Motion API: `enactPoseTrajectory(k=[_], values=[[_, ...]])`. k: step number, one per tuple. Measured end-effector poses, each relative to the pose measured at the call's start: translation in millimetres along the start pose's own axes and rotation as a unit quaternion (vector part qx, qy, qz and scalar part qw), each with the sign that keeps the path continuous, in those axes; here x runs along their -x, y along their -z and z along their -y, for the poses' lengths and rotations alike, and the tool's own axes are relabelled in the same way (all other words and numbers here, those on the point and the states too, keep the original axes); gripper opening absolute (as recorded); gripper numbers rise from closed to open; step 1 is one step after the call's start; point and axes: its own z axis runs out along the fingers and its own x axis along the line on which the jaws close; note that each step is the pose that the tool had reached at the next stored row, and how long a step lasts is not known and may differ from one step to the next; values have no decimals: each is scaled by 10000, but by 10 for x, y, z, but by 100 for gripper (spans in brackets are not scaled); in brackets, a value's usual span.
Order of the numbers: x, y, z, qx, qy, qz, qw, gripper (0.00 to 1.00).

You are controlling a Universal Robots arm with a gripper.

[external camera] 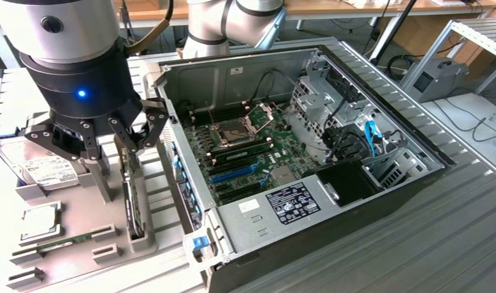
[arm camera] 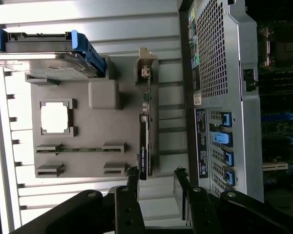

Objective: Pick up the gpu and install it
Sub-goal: 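Pick up the gpu and move the gpu toward the slot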

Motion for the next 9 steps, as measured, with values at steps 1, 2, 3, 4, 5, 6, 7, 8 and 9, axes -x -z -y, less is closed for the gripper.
enactPoseTrajectory(k=[1, 2, 3, 4, 5, 6, 7, 8, 9], values=[[-2, -5, 0, 0, 0, 0, 10000, 42], [-4, -9, 1, 0, 0, 0, 10000, 42], [-6, -13, 1, 0, 0, 0, 10000, 42], [-9, -17, 1, 0, 0, 0, 10000, 42], [-12, -21, 1, 0, 0, 0, 10000, 42], [-14, -25, 2, 0, 0, 0, 10000, 42], [-17, -29, 2, 0, 0, 0, 10000, 42], [-20, -33, 2, 0, 0, 0, 10000, 42], [-23, -36, 3, 0, 0, 0, 10000, 42]])
